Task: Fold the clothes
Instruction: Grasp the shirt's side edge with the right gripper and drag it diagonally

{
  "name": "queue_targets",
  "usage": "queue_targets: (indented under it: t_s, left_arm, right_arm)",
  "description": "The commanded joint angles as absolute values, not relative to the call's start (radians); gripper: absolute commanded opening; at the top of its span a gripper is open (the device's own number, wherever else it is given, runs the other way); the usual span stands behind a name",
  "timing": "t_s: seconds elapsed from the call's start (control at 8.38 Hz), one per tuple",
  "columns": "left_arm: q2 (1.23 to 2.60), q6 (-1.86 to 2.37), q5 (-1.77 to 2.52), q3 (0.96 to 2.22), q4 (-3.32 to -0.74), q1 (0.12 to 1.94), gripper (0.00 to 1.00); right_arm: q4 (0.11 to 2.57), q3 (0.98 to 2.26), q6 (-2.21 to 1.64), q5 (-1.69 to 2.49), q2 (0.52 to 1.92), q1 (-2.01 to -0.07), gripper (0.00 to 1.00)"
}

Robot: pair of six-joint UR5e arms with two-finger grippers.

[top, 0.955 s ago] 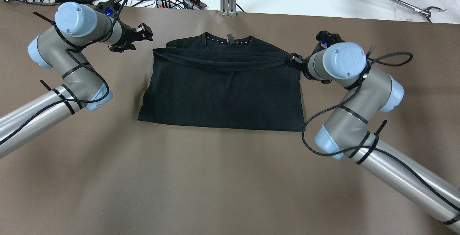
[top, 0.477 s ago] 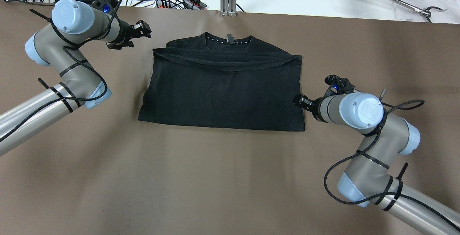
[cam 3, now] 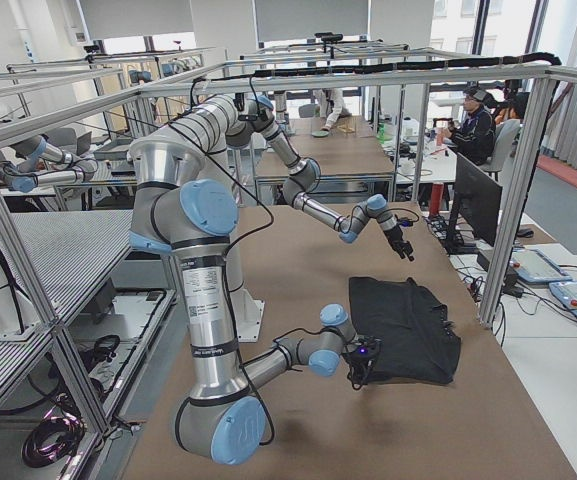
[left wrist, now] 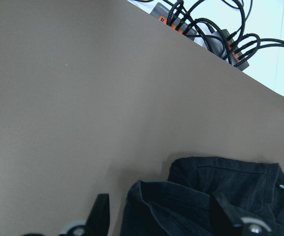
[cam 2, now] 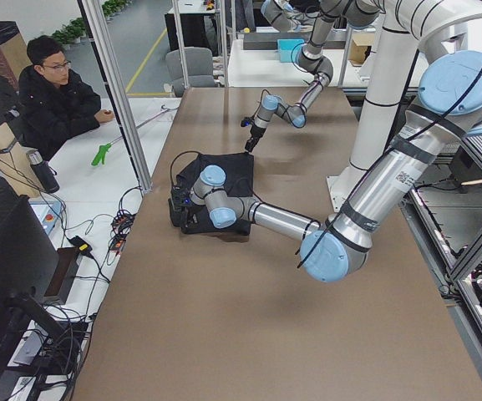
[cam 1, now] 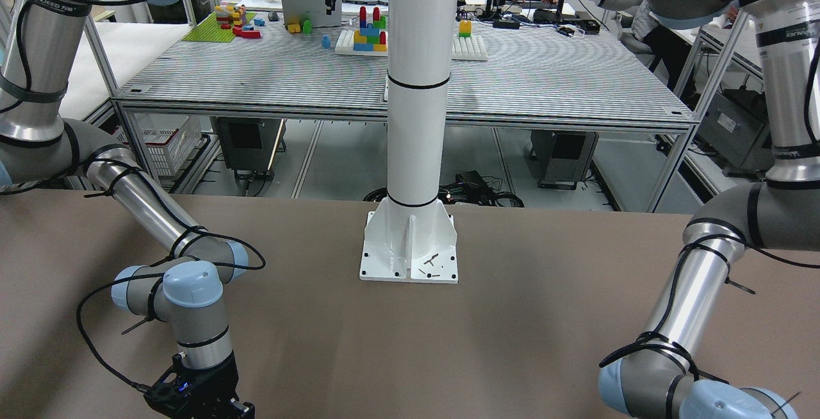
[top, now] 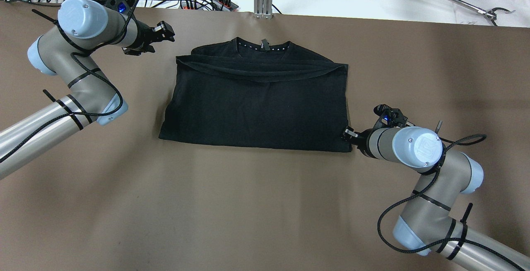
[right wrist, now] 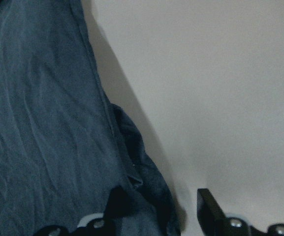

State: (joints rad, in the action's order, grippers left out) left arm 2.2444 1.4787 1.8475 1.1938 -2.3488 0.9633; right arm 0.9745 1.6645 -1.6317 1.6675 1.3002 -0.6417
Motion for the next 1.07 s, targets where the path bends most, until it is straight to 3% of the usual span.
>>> queue_targets:
  t_s: [0.0,0.36,0.48,0.6,0.72,0.95]
  left_arm:
    - [2.244,1.479,1.847,1.195,-2.349,0.962,0.76]
    - [2.246,1.479,1.845,1.195,-2.35,0.962,0.76]
    - [2.247,1.479,1.845,1.195,-2.35,0.962,0.76]
    - [2.246,1.48,1.845,1.198,-2.35,0.962,0.76]
    - [2.246,1.479,1.845,1.198,-2.349,0.962,0.76]
    - [2.244,1.48,1.844,1.198,-2.349,0.959,0.76]
  right_arm:
    - [0.973,1.664,-1.675,1.664,1.302,-0.621,0.5]
    - [0.973,1.667,-1.703,1.661,1.302,-0.604,0.49]
    - [0.973,1.669,-1.709,1.661,1.302,-0.604,0.34]
    - [0.973,1.67,-1.716,1.661,1.302,-0.604,0.06]
    - [0.973,1.677,-1.717,1.661,1.302,-0.604,0.0]
    - [0.985,1.735,-1.715,1.667,1.324,-0.606,0.0]
